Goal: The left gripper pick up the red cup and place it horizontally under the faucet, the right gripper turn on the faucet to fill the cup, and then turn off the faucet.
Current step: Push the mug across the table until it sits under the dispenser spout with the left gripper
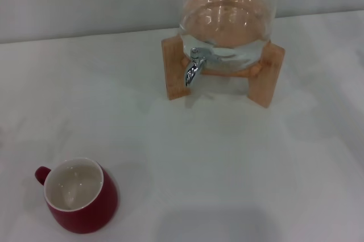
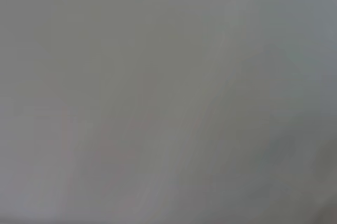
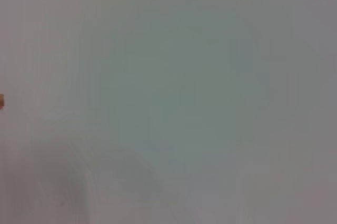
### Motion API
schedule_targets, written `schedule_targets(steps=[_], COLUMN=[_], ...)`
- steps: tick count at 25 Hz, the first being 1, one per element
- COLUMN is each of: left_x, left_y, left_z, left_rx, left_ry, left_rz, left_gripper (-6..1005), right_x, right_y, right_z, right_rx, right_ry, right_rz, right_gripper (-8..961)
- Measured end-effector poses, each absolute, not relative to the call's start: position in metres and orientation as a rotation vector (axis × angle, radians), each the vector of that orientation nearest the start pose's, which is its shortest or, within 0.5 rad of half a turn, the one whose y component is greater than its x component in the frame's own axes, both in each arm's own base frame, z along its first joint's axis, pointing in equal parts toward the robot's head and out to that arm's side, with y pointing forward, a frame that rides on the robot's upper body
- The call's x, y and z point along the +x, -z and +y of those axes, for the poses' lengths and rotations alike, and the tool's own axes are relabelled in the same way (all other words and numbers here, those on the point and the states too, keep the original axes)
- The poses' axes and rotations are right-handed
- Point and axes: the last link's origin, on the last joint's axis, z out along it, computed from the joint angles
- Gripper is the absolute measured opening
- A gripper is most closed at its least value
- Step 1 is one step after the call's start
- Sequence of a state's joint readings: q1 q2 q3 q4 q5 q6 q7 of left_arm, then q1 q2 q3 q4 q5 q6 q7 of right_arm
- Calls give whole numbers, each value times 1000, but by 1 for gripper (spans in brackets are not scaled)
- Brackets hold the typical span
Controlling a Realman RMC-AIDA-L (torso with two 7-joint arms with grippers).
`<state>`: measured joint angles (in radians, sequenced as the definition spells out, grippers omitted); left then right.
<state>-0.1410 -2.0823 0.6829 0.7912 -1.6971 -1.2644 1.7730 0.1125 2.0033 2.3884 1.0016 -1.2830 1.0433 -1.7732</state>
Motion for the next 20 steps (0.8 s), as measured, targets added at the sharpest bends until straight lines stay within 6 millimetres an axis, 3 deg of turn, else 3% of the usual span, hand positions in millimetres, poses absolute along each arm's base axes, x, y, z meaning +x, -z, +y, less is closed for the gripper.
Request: schedule_targets(steps=[9, 20], left_x=[-365, -362], left_y=[-67, -93], left_z=[267, 267], left_rx=[-1953, -1794], left_ry=[780, 995], left_rz=[-854, -939], left_gripper=[863, 863], right_x=[357, 359], right_y=[-180, -180], right_z=[307, 305], right_rx=[-1663, -1657], right_ry=[-703, -701], right_rz=[650, 659], right_gripper=[632, 631])
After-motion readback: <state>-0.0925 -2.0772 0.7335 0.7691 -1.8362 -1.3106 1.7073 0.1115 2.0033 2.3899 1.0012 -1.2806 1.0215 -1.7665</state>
